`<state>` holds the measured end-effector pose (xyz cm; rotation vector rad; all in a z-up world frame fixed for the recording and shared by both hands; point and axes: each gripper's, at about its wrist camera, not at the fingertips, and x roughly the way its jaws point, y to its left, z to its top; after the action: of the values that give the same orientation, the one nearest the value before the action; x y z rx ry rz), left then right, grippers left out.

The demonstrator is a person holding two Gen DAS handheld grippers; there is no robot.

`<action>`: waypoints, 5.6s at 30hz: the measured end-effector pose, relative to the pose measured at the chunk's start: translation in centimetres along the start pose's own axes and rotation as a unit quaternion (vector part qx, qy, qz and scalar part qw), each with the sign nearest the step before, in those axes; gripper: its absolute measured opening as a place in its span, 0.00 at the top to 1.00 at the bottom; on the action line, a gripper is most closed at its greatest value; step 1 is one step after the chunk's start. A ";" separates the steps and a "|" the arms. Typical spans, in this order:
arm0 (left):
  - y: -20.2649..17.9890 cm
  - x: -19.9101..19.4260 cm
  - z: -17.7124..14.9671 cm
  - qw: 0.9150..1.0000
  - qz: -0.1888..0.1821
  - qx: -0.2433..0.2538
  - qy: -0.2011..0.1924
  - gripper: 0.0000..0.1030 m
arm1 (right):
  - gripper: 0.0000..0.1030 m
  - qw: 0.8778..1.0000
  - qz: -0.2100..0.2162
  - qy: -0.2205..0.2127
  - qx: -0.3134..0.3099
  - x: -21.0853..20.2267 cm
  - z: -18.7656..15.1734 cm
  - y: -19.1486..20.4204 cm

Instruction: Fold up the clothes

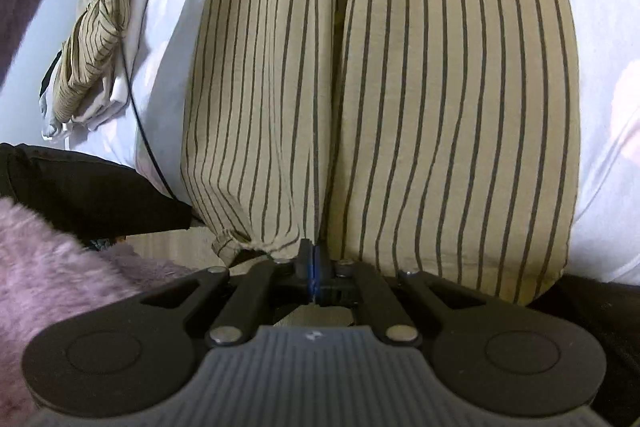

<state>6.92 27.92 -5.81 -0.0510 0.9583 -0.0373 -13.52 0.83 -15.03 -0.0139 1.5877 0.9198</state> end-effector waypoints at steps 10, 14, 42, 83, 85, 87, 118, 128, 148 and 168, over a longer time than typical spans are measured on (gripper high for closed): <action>2.3 -10.1 -12.9 0.999 -0.028 -0.028 0.034 0.61 | 0.95 0.998 -0.028 0.046 -0.019 1.7 -1.4 0.6; 1.5 -12.3 -18.4 0.996 -0.050 -0.039 0.064 0.61 | 0.95 0.998 -0.015 0.027 -0.058 0.7 -2.2 2.2; -7.7 -5.4 -32.2 0.933 -0.121 0.120 0.316 0.82 | 0.94 0.991 -0.062 0.073 -0.095 11.4 -0.8 5.5; -2.5 -11.3 -27.1 0.976 -0.085 -0.066 0.190 1.00 | 0.97 0.977 -0.201 -0.044 -0.053 -4.0 2.1 -4.5; -2.0 -11.8 -27.3 0.975 -0.080 -0.070 0.195 1.00 | 0.98 0.977 -0.200 -0.047 -0.049 -4.3 2.1 -4.7; -1.3 -12.2 -27.6 0.974 -0.080 -0.079 0.199 1.00 | 0.98 0.978 -0.199 -0.048 -0.046 -4.4 2.2 -4.8; -3.9 -14.0 -26.5 0.968 -0.148 0.021 0.200 1.00 | 0.96 0.984 -0.122 -0.015 -0.133 -8.0 4.4 -4.8; 0.1 -19.6 -21.1 0.975 -0.199 -0.001 0.103 1.00 | 0.96 0.984 -0.024 -0.122 -0.128 -17.7 1.3 -9.7; 5.8 -14.2 -5.0 0.997 -0.081 -0.011 -0.006 1.00 | 0.96 0.951 -0.080 -0.263 -0.143 -23.6 18.0 -6.6; 13.7 6.2 -0.9 0.992 -0.038 -0.105 0.051 1.00 | 0.96 0.962 -0.130 -0.227 -0.078 -9.7 34.7 -13.7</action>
<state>9.86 41.19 -12.16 -0.2824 1.0600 -0.0089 24.62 6.09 -12.38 -0.1118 1.0568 0.7727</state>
